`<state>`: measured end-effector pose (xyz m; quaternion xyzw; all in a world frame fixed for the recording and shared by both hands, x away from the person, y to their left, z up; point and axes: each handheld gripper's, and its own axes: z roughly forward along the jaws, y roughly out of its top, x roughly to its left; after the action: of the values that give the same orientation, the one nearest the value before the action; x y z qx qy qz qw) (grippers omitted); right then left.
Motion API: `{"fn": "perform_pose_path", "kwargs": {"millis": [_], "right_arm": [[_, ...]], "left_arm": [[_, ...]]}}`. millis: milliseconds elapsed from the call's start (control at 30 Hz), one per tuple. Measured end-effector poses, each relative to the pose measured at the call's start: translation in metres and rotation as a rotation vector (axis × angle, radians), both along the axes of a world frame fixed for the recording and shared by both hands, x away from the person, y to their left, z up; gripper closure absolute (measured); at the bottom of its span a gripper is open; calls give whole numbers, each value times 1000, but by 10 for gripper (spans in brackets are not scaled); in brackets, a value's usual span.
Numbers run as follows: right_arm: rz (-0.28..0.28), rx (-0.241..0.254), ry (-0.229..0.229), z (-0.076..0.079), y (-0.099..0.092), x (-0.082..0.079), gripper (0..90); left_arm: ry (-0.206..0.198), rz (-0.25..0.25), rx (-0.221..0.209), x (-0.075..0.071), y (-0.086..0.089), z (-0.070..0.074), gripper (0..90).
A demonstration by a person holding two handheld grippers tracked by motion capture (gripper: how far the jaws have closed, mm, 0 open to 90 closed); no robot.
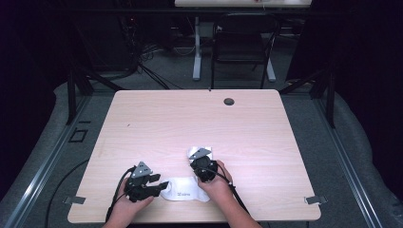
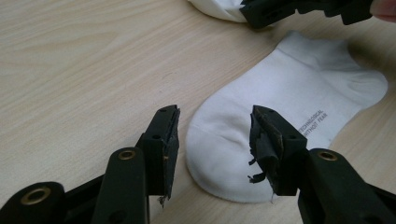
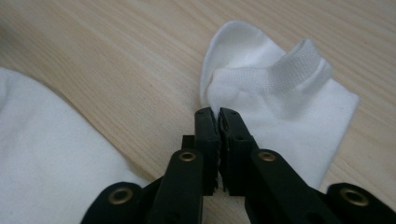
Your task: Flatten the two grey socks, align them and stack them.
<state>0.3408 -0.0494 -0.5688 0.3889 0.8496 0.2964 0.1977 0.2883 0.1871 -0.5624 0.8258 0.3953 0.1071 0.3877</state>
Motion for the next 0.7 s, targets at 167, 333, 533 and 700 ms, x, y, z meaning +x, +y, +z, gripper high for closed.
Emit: {"fn": "perform_pose_path", "kwargs": {"millis": [167, 333, 533, 700], "right_arm": [[4, 58, 3, 6, -3, -5, 887], [15, 130, -31, 16, -7, -11, 889], [-43, 289, -53, 33, -32, -15, 887], [-130, 348, -3, 26, -60, -10, 884]], "left_arm": [[-2, 4, -1, 1, -1, 0, 520], [-2, 5, 0, 0, -2, -1, 521], [-6, 1, 6, 1, -2, -1, 521], [-5, 7, 2, 1, -2, -1, 521]]}}
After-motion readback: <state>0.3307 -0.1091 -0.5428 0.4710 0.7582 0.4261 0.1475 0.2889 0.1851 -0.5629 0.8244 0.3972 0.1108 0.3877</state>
